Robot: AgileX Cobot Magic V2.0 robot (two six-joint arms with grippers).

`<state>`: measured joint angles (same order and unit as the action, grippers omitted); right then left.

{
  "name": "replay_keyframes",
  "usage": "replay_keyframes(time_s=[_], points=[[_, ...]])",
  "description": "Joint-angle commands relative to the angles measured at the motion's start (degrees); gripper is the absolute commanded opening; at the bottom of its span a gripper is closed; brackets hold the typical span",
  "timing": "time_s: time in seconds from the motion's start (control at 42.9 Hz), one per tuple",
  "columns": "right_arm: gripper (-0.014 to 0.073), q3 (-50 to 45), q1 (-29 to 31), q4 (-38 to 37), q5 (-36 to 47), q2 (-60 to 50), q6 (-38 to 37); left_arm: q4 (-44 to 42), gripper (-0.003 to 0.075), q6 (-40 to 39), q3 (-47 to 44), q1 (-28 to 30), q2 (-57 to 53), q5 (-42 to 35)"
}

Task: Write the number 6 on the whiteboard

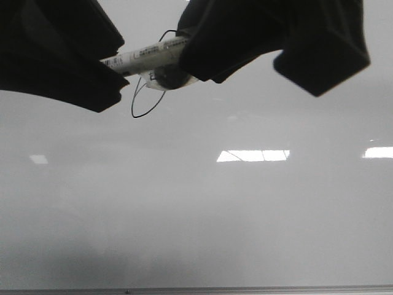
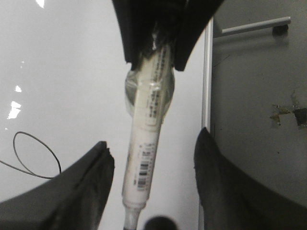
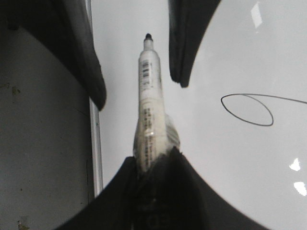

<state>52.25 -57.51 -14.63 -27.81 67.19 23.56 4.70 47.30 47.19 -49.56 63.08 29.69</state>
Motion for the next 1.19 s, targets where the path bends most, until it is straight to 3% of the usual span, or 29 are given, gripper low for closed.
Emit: replay_keyframes(time_s=[0.0, 0.093, 0.35, 0.513, 0.583, 0.746, 0.816, 1.049, 1.166], points=[[-0.0062, 1.65, -0.13, -0.26, 4.74, -1.56, 0.58, 0.32, 0.0375, -0.03, 1.99, -0.05, 0.51, -5.11], [-0.0062, 1.65, -0.13, -0.26, 4.81, -1.56, 0.58, 0.32, 0.0335, -0.03, 1.99, -0.05, 1.2, -5.78], [-0.0062, 1.65, -0.13, -0.26, 4.61, -1.56, 0.58, 0.32, 0.0052, 0.0, 1.99, -0.05, 1.15, -7.27], [-0.0027, 1.65, -0.13, -0.26, 4.48, -1.49, 0.58, 0.32, 0.0021, 0.0, 1.99, -0.05, 1.15, -7.27], [0.0064, 1.65, -0.13, -0.26, 4.48, -1.49, 0.58, 0.32, 0.0021, 0.0, 1.99, -0.05, 1.15, -7.04], [0.043, 1.65, 0.14, -0.26, 2.03, -1.79, 0.16, 0.32, 0.0021, -0.14, 1.99, 0.21, 1.15, -5.41], [0.0492, 1.65, 1.01, -0.26, 0.05, -2.36, -2.27, 0.32, 0.0021, -0.55, 1.35, 0.96, 1.15, -5.43], [0.0349, -3.69, 9.1, -0.26, -0.96, -9.41, -12.24, 1.21, 0.0006, -8.11, -2.77, 8.74, -0.48, -7.8], [0.0266, -9.32, 16.38, -0.31, -0.63, -15.56, -22.73, 1.48, -0.002, -15.11, -5.25, 15.41, -3.19, -8.39]])
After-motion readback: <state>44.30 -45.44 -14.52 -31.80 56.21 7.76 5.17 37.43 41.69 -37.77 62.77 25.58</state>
